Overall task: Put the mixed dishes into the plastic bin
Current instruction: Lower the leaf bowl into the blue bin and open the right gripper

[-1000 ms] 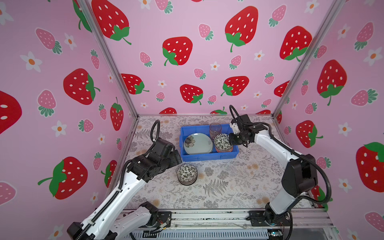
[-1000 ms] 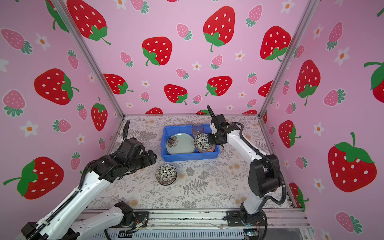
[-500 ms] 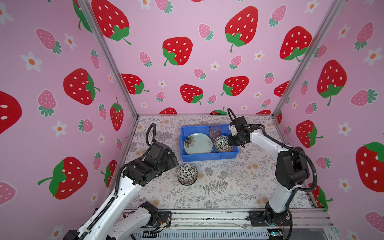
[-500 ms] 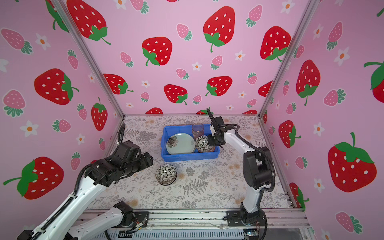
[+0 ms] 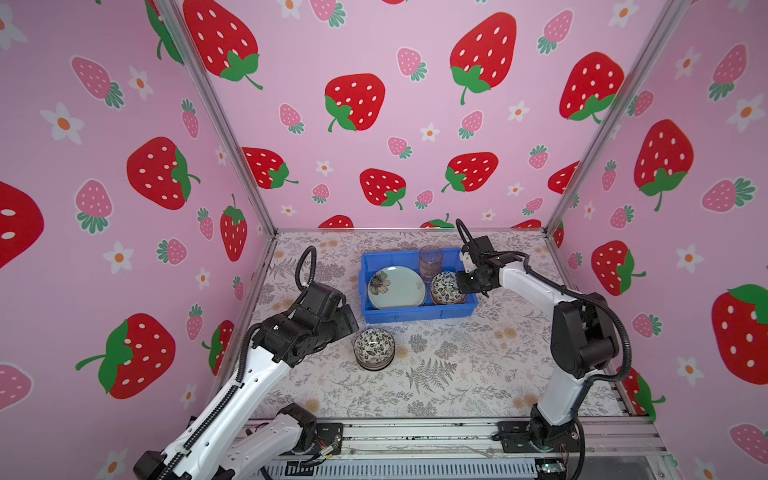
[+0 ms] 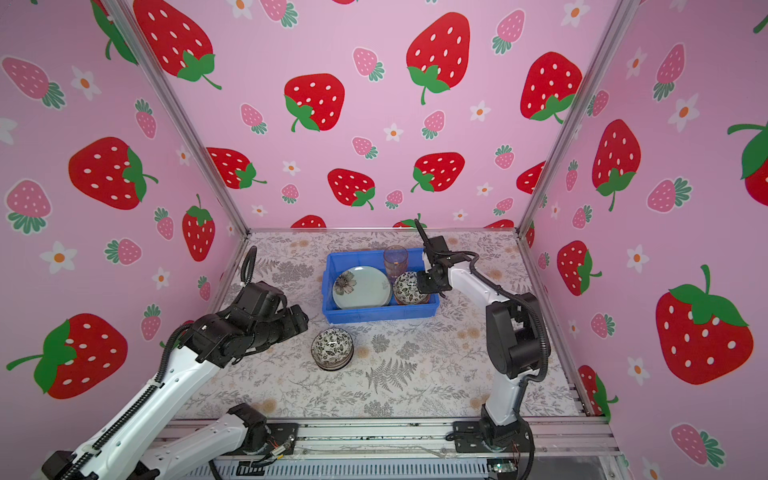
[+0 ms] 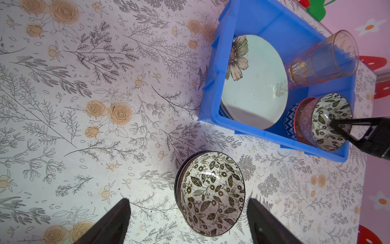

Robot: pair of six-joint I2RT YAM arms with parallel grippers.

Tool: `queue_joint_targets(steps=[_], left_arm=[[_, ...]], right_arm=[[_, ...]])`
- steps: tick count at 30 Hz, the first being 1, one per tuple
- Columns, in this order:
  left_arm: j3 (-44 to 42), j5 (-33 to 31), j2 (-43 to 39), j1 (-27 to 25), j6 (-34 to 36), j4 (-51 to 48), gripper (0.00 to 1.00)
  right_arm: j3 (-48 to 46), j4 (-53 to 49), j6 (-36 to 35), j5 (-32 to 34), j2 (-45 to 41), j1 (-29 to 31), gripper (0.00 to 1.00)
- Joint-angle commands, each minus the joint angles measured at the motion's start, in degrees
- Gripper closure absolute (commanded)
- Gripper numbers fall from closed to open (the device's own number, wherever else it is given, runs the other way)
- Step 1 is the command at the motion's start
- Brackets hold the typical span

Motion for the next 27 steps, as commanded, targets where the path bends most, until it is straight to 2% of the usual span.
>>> queue_joint_targets(steps=[1,10,21,27], left_arm=[[-0.7,-0.1,0.1,0.5,0.2,0.2,0.11],[-0.8,0.3,0.2,0.7,0.1,0.5,0.11],[-1.2,0.6,0.3,0.8,0.1,0.8,0.11],[-1.5,0.7,0.4,0.9,0.2,0.9,0.11]], right_arm=[[-0.3,1.7,0.3,-0.2,1.1,-0.2,0.94],[-0.1,2.2,0.0,-0.1,1.1,-0.1,0.85],[1.0,1.6,0.2,2.6,-0.7,-0.1,0.62],[1.2,1.3,0.2,4.9,-2.7,-0.1,0.55]])
